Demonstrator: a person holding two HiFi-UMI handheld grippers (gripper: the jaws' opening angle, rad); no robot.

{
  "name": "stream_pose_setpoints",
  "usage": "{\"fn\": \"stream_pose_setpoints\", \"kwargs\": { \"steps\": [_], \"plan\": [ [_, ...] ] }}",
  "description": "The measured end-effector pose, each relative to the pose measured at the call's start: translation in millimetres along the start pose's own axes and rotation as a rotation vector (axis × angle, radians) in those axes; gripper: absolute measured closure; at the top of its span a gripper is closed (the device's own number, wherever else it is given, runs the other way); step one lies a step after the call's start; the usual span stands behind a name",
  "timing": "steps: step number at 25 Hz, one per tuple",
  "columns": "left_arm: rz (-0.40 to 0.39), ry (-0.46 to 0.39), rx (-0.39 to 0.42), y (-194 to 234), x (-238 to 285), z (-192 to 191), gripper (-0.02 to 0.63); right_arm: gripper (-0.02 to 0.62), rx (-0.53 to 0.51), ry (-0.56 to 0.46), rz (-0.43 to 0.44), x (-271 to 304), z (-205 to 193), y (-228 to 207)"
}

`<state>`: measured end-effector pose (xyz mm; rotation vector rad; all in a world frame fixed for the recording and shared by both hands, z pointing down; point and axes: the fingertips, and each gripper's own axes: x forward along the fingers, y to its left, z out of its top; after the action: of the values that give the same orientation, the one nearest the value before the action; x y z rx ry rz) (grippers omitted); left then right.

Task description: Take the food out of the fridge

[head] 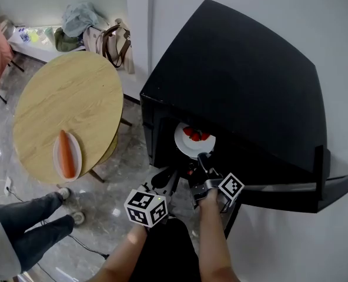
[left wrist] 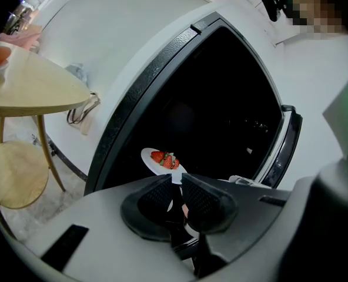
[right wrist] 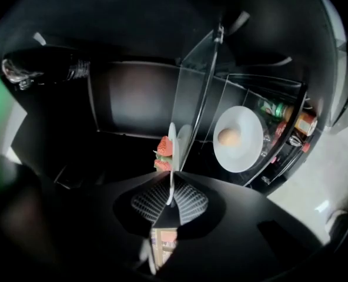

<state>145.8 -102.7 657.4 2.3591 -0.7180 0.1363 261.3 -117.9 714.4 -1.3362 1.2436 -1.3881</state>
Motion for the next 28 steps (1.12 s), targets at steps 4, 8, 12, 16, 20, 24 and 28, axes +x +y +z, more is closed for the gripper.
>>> {"fn": "stream_pose_setpoints", "kwargs": {
  "steps": [4,8,12,16,20,24,28],
  "plan": [
    [-0.005,0.008,0.008,-2.1,-4.1,-1.5,0.549,0.577,0.007,0.0,0.018,7.0,1.2,-0.2],
    [0.002,0.012,0.012,0.7,-7.3,0.5,0.549,0.472,0.01,-0.01,0.029,11.0,2.6,-0.5],
    [0.007,0.012,0.022,3.7,-7.8,3.0,0.549,0.522,-0.013,-0.034,-0.005,13.6,6.2,-12.0],
    [0.016,0.007,0.033,6.0,-7.4,6.6,0.549,0.574,-0.044,-0.026,0.054,16.5,2.7,3.3],
    [0.012,-0.005,0.058,2.2,-8.1,12.1,0.549,0.575,-0.066,-0.01,0.125,3.9,-4.4,17.4],
    [0.006,-0.01,0.071,-8.7,-15.4,22.5,0.549,0.575,-0.065,0.012,0.117,-21.4,-13.0,30.1],
    [0.004,0.014,0.085,-35.0,-46.7,37.7,0.549,0.575,-0.053,0.065,0.094,-63.1,-39.1,63.0]
  ]
}}
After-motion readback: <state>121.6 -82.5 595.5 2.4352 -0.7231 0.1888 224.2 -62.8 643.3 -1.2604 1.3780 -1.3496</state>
